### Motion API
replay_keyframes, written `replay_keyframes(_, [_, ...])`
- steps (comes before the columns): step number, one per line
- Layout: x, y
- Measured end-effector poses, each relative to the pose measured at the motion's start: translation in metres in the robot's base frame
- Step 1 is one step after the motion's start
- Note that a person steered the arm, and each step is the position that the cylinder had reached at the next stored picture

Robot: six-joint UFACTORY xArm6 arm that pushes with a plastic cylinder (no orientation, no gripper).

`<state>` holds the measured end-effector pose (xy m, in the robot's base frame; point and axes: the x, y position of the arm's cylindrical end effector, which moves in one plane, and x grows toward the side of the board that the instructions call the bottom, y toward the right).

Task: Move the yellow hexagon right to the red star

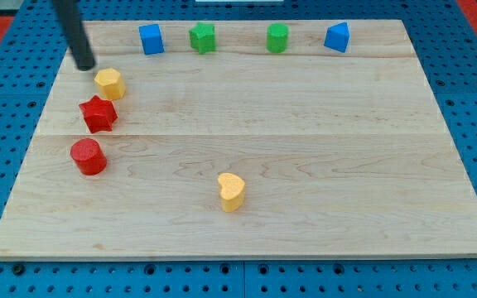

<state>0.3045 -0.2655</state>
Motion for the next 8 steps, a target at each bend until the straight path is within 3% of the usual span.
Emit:
replay_keyframes(1, [0.016,0.033])
replay_keyframes(2, [0.013,0.102])
replay_keyframes(3, [0.025,0.115])
replay_keyframes(5, [0.001,0.006])
replay_keyframes(6, [0.022,0.014])
replay_keyframes(8, [0.04,0.086])
